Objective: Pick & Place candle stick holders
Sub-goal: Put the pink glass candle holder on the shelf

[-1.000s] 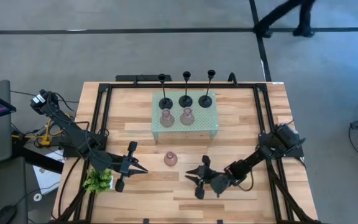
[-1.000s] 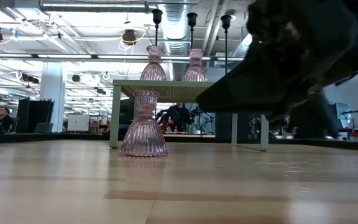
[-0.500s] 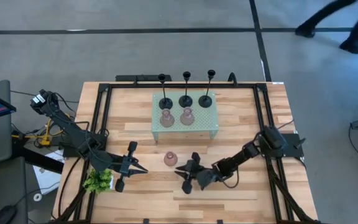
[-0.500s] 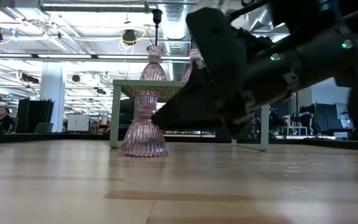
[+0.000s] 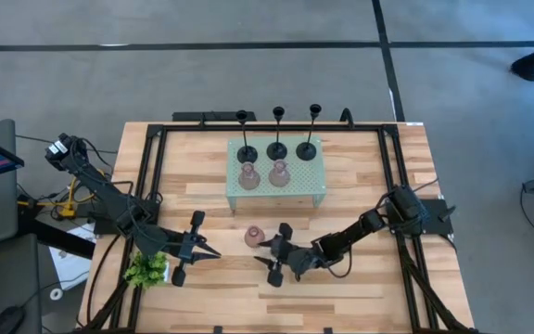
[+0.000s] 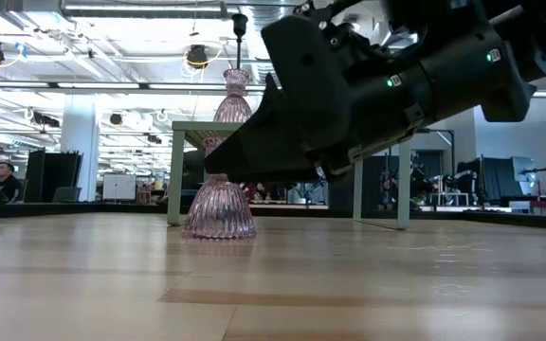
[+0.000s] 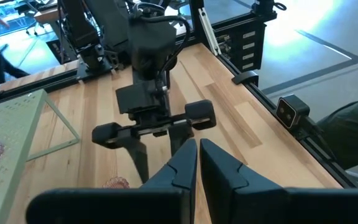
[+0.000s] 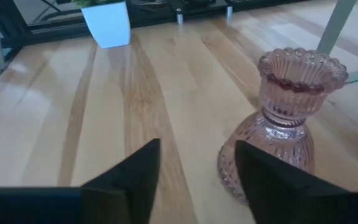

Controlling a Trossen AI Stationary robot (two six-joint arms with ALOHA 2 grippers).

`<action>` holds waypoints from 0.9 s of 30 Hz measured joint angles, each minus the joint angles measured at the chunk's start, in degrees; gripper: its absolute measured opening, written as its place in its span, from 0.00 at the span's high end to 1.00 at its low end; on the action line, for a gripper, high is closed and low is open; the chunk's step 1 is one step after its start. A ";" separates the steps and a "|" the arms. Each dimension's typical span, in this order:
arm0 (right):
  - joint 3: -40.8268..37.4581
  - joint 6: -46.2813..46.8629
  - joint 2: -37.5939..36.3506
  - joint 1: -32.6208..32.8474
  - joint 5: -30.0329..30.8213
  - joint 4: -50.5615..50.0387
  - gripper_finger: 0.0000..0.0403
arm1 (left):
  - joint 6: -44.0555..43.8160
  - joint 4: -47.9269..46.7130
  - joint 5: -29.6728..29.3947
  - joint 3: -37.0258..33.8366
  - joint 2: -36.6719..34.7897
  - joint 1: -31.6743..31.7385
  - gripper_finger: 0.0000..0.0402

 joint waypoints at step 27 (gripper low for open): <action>1.30 2.52 0.00 -6.28 0.17 -1.64 0.23 | 0.02 0.00 0.00 0.00 0.00 0.00 0.95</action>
